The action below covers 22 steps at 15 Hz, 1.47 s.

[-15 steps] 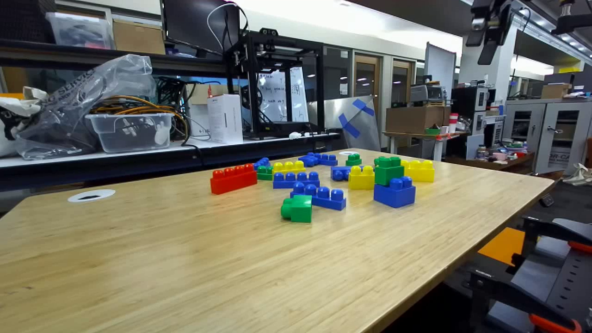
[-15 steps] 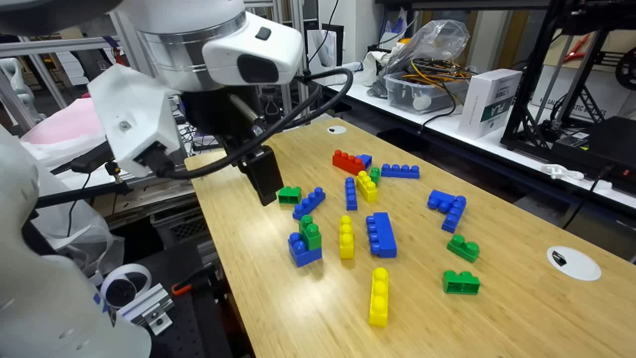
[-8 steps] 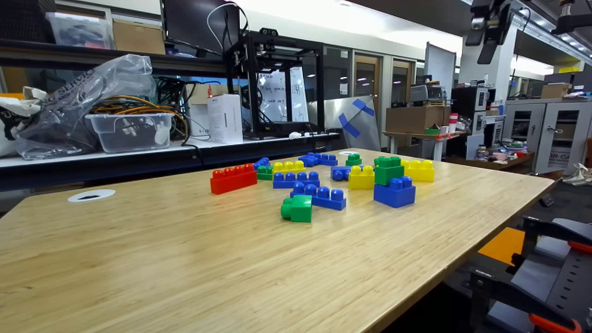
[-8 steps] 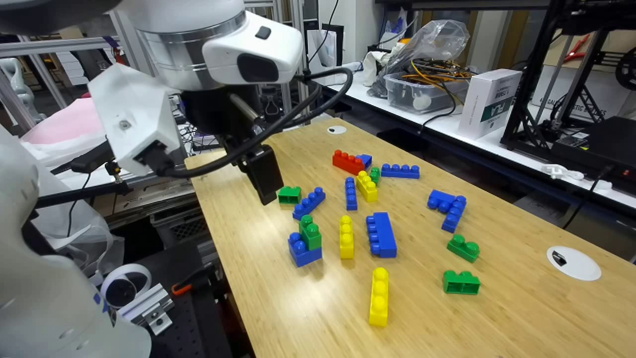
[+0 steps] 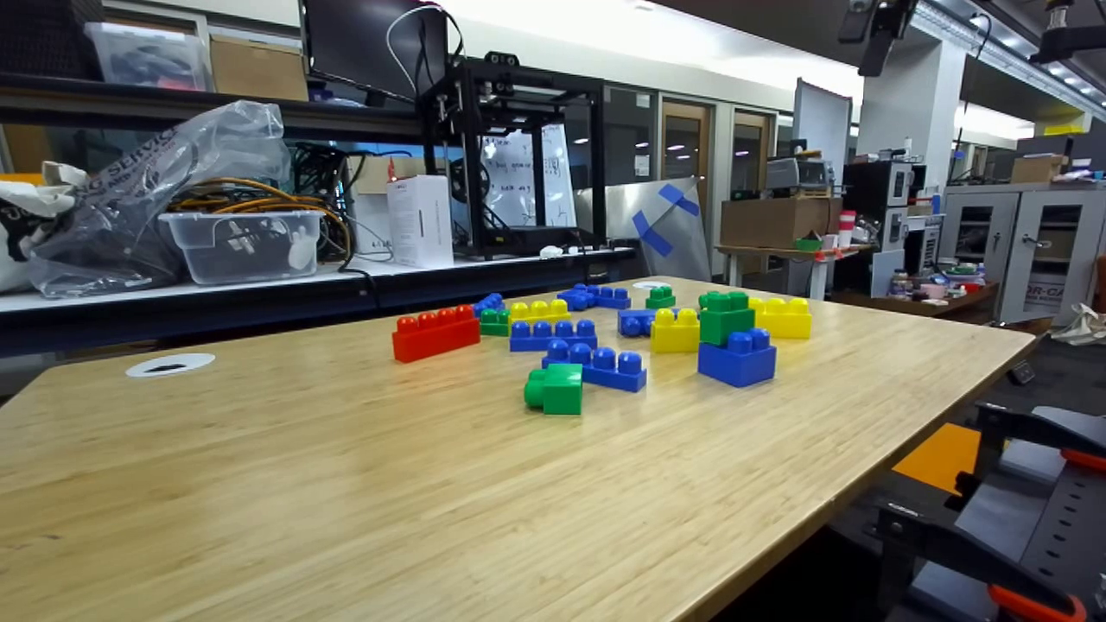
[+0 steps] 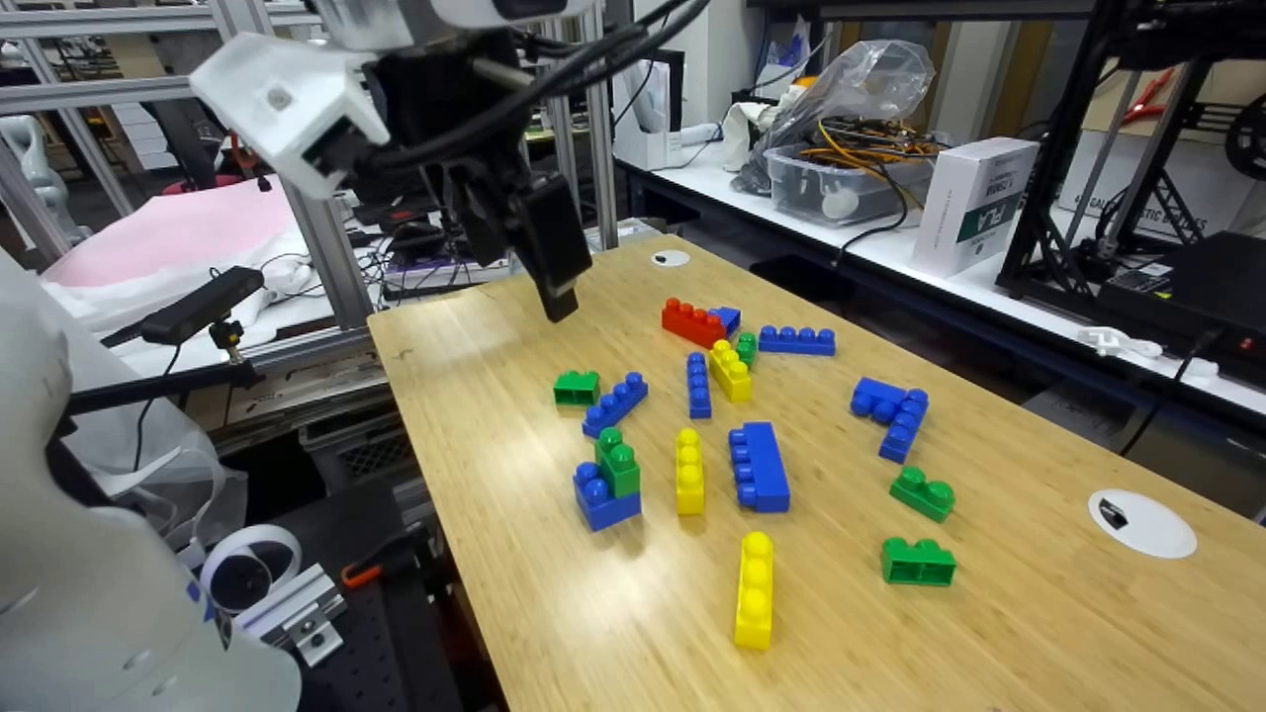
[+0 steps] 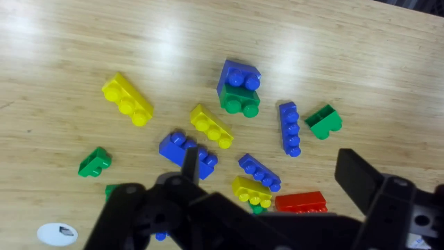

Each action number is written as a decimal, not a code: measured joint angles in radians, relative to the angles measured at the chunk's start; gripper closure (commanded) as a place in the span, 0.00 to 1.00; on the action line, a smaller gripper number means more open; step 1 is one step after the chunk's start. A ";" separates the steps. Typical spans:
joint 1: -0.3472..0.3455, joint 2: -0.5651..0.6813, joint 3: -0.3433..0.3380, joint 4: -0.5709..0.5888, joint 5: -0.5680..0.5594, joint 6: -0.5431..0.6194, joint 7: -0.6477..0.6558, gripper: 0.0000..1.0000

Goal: Stack two blue building blocks together

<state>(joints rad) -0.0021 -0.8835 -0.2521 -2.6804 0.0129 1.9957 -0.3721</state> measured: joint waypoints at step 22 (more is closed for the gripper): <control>0.018 0.807 0.120 0.692 -0.010 -0.118 0.147 0.00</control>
<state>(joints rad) 0.0163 -0.0768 -0.1321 -1.9882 0.0028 1.8775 -0.2255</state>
